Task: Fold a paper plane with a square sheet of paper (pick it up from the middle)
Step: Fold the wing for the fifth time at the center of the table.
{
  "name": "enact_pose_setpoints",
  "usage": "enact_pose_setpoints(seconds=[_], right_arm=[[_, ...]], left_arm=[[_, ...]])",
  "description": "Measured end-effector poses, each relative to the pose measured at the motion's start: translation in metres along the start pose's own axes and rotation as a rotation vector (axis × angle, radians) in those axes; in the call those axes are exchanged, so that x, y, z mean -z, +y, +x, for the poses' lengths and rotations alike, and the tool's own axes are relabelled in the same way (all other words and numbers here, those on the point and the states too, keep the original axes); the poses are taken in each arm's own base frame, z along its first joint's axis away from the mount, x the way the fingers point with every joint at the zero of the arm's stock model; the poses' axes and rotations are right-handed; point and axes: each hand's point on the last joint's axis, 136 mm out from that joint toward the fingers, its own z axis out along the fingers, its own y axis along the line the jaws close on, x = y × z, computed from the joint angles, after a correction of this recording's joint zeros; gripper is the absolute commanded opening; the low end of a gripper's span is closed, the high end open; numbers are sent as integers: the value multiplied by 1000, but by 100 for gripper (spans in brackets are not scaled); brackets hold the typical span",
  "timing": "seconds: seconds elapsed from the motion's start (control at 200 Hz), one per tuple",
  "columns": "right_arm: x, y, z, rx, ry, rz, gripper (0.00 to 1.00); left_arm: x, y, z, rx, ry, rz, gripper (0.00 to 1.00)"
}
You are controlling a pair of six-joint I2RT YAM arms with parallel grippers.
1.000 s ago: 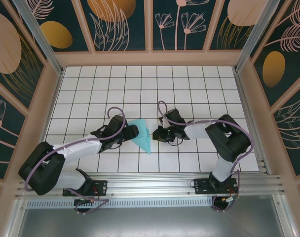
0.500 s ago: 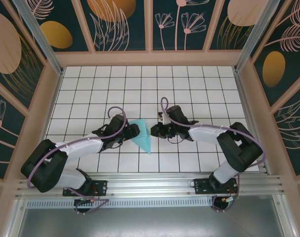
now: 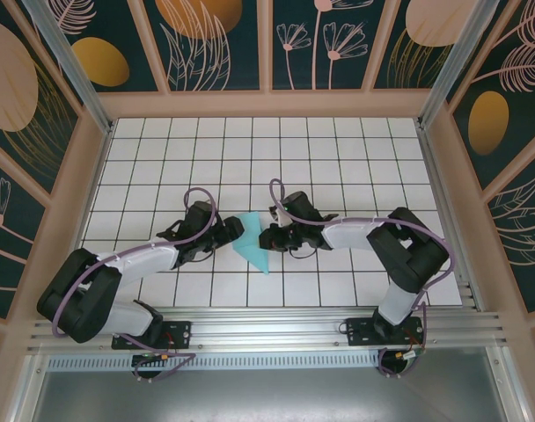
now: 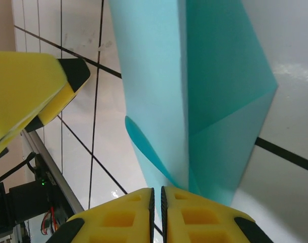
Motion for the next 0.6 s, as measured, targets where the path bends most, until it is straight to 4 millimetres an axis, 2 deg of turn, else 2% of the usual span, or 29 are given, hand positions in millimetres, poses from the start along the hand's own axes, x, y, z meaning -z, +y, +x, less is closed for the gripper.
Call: enact_pose_setpoints(seconds=[0.285,0.6], right_arm=[[-4,-33,6,-60,13,40,16],[-3,-32,6,-52,-11,-20,16]], left_arm=[[-4,-6,6,-1,35,37,77],[-14,-20,17,12,108,121,76]])
